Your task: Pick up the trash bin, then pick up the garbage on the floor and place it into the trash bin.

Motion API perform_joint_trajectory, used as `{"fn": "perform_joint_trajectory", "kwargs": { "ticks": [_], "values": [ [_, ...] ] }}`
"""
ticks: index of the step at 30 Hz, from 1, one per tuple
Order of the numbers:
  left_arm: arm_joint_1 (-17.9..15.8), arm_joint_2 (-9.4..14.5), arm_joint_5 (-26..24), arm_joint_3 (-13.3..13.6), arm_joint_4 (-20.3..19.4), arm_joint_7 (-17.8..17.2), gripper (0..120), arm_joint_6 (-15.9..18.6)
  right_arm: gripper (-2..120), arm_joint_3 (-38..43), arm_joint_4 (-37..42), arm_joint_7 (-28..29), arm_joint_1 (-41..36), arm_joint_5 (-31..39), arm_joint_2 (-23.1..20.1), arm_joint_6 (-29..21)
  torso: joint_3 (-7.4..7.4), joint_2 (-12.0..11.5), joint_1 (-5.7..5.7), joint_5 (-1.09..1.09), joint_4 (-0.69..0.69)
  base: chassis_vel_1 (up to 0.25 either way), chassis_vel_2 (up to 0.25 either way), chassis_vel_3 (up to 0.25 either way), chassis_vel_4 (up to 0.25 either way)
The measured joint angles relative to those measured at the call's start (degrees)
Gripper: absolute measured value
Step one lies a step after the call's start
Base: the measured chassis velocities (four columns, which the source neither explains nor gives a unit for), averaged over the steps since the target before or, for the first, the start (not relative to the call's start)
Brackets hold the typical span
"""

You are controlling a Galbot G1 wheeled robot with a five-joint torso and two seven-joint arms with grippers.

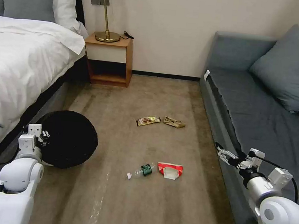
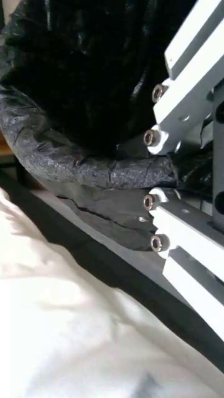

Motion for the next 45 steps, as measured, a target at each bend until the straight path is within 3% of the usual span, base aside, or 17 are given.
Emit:
{"fn": "perform_joint_trajectory", "kwargs": {
  "ticks": [5,18,24,30,35,37,39,45],
  "values": [
    [0.9,-0.1,-0.5,0.0,-3.3,0.0,3,1.5,100,-0.8,0.0,-0.2,-0.2,-1.4,0.3,0.0,0.00,0.0,0.00,0.00,-0.01,-0.154,0.146,0.157,-0.155],
    [2.6,-0.6,-0.7,-0.3,-3.1,0.0,3,1.1,100,-3.4,-0.3,-0.9,0.0,-1.0,0.2,-0.6,0.00,0.0,0.00,-0.01,0.00,-0.140,0.144,0.141,-0.134],
    [3.3,-0.4,-0.7,-0.2,-3.0,0.9,3,0.7,100,-6.1,-2.2,-4.2,1.4,-2.4,-5.1,-0.4,0.02,0.0,0.00,-0.01,-0.01,-0.084,0.099,0.094,-0.110],
    [5.6,-0.1,3.0,-0.3,-2.9,4.1,3,-3.6,100,-9.7,-5.5,-5.7,4.6,-2.3,-10.1,-1.1,0.00,0.0,0.00,0.01,-0.01,0.000,0.000,0.000,0.000],
    [7.3,-0.1,3.7,-0.8,-2.9,5.5,3,-7.3,100,-16.2,-11.1,-9.1,11.8,-2.5,-13.7,-1.1,0.00,0.0,0.00,0.00,0.00,0.000,0.000,0.000,0.000],
    [7.7,0.2,4.2,-0.8,-2.8,5.9,3,-8.4,100,-20.0,-14.2,-13.2,15.7,-3.9,-15.2,0.5,0.00,0.0,0.00,0.01,0.00,0.000,0.000,0.000,0.000],
    [8.0,0.4,4.6,-0.7,-2.8,6.0,3,-8.7,100,-25.7,-18.0,-18.7,20.2,-6.7,-16.5,2.7,0.00,0.0,0.00,-0.01,0.00,0.000,0.000,0.000,0.000],
    [8.0,0.9,5.0,-0.2,-3.4,5.9,3,-9.1,100,-38.9,-23.9,-24.1,28.8,-9.6,-18.0,4.2,0.01,0.0,0.00,0.00,0.00,0.000,0.000,0.000,0.000]
  ]
}}
